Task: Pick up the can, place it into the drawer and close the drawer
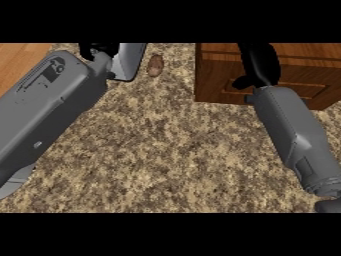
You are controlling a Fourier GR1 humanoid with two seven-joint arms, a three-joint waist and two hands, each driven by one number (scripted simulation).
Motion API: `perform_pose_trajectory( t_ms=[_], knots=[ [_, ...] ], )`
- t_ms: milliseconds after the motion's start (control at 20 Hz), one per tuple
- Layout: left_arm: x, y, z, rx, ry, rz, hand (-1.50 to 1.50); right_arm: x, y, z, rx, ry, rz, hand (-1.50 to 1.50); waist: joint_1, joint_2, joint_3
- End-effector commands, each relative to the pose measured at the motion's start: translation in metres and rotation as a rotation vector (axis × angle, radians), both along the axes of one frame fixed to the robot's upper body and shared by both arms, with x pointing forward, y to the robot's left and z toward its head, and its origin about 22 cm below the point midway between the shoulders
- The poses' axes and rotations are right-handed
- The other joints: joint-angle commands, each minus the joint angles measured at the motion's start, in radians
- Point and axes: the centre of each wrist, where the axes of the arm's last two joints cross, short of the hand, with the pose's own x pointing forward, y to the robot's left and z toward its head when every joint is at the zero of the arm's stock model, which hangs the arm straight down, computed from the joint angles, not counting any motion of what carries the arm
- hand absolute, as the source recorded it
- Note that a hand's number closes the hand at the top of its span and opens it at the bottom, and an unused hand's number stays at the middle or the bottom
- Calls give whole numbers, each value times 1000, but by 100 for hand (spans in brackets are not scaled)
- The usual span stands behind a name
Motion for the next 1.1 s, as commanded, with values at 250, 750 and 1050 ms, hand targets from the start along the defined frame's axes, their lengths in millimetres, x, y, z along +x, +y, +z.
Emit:
perform_pose_trajectory(
  t_ms=[250, 750, 1050],
  knots=[
    [-10, 4, 22, 4, -7, -24, -150, 19, 5, 34, -5, -61, -52, -150, 35, 13, 5],
    [-21, 4, 17, -9, 1, -47, -150, 29, -11, 62, 17, 25, 20, -150, 41, 20, 6],
    [-24, 4, 6, 0, 8, -35, -150, 32, 27, 73, 472, 99, 129, -150, 43, 15, 10]
  ],
)
